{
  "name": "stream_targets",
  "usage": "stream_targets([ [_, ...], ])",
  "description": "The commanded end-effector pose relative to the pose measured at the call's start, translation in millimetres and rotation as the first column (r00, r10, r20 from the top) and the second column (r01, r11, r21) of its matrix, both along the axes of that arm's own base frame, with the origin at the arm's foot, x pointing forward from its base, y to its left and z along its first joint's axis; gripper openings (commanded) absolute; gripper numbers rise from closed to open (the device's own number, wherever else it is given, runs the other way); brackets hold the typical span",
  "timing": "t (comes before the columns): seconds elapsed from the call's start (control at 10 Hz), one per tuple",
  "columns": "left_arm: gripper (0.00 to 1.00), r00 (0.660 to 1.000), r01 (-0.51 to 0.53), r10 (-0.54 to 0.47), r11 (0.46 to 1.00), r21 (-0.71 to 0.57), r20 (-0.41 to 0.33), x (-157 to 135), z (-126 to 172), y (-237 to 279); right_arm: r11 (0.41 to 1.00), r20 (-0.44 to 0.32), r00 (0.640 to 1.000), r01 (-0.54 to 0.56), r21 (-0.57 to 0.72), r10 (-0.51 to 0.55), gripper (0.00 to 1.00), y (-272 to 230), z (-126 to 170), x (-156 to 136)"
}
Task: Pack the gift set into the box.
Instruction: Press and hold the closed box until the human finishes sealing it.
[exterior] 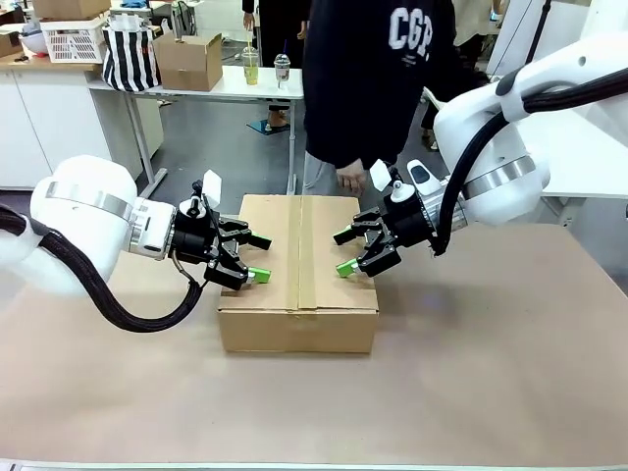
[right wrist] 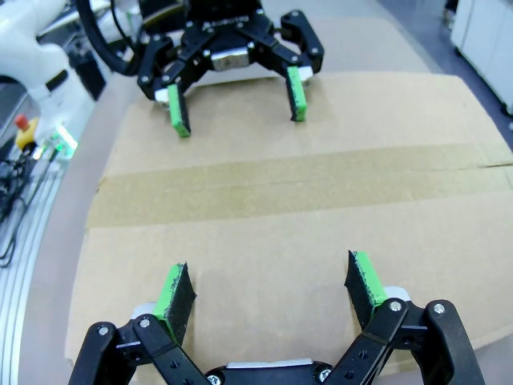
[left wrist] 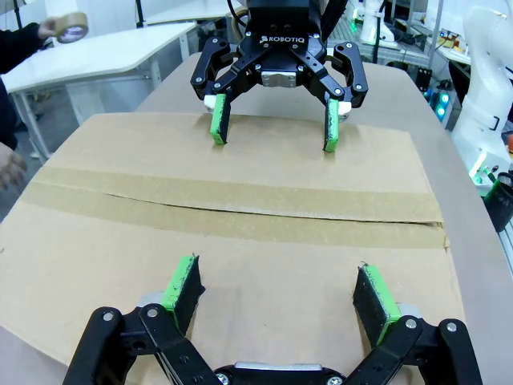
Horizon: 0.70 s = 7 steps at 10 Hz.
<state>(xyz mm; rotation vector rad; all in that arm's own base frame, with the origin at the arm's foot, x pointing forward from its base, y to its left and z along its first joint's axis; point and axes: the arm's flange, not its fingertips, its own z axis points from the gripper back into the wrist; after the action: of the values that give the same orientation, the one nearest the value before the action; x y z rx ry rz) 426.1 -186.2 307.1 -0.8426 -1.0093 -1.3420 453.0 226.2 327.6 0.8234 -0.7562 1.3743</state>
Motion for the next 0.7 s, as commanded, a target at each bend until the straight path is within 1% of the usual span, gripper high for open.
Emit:
stream_targets([
  [0.0, 1.0, 1.0, -0.007, 0.007, 1.0, -0.002, 0.022, -5.7, -6.4, 1.4, 1.0, -0.003, 1.0, 0.001, 0.0, -0.001, 1.0, 0.2, -1.1, -0.4],
  [0.6, 1.0, 1.0, -0.007, 0.007, 1.0, -0.002, 0.022, -5.7, -6.4, 1.4, 1.0, -0.003, 1.0, 0.001, 0.0, -0.001, 1.0, 0.2, -1.1, -0.4],
])
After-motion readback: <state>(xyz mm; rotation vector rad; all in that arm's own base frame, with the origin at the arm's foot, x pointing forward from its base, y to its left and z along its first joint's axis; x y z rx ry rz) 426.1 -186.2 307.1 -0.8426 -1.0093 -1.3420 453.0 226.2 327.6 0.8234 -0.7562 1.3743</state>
